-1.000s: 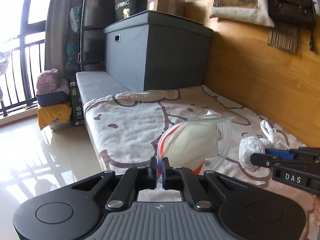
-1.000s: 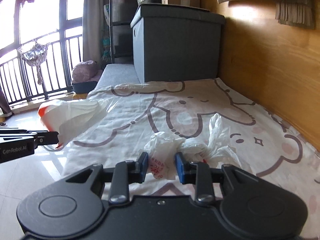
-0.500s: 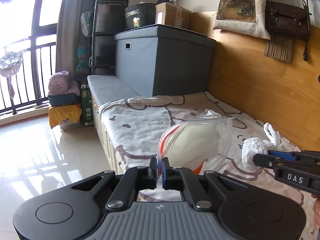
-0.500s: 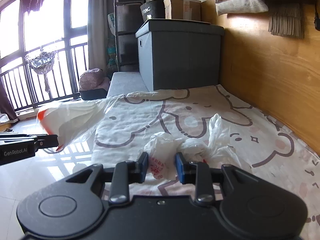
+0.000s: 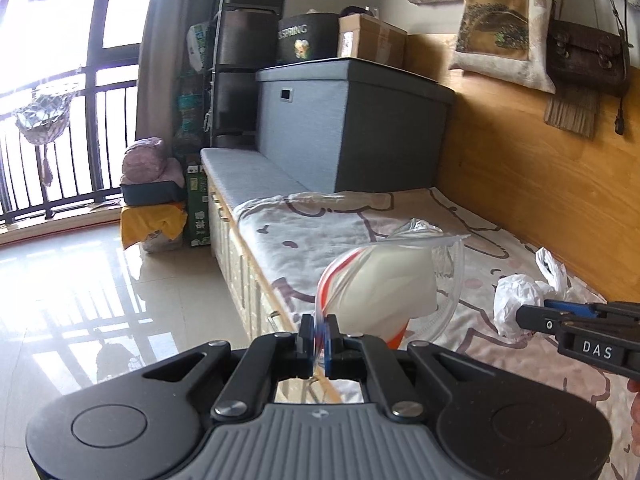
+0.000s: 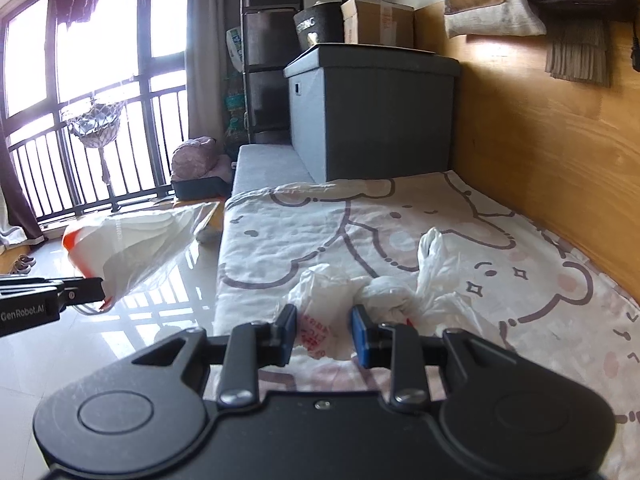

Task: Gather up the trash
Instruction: 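Lift and carry the clear bag and white tissue with both tools over the wastebasket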

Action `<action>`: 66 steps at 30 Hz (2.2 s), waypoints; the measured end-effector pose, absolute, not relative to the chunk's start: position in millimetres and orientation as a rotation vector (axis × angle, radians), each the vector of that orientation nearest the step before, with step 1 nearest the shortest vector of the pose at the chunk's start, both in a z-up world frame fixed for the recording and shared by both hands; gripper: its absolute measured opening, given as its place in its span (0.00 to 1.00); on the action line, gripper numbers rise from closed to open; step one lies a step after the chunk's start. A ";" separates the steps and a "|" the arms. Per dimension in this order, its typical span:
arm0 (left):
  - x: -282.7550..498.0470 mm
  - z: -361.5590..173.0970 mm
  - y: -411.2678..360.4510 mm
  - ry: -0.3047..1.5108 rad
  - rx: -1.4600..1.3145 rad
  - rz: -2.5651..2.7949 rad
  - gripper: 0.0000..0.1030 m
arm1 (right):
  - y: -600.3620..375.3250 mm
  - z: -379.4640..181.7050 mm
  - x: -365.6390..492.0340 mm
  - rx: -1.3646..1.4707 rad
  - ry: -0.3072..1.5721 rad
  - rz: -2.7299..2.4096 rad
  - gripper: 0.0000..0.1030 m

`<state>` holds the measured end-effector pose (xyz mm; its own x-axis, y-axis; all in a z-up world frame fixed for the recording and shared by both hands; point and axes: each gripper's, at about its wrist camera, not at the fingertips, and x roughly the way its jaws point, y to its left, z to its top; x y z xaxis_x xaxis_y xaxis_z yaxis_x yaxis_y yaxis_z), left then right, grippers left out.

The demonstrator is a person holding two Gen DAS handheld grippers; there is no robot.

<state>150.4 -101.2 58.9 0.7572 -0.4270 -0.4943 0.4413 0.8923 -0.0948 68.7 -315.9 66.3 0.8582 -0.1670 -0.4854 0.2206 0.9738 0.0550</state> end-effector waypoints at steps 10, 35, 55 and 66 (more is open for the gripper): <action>157.5 68.0 -49.5 0.533 0.015 -0.378 0.05 | -273.4 66.8 87.7 0.113 0.503 -0.133 0.29; 201.1 -38.5 56.3 0.747 -0.023 -0.144 0.05 | -138.8 -10.5 158.1 0.026 0.711 0.135 0.29; 237.5 -197.1 79.2 1.091 -0.074 -0.090 0.05 | -97.7 -138.3 228.1 -0.056 1.069 0.274 0.29; 253.1 -252.1 77.4 1.214 -0.135 -0.086 0.05 | -90.4 -201.2 258.3 -0.023 1.252 0.336 0.30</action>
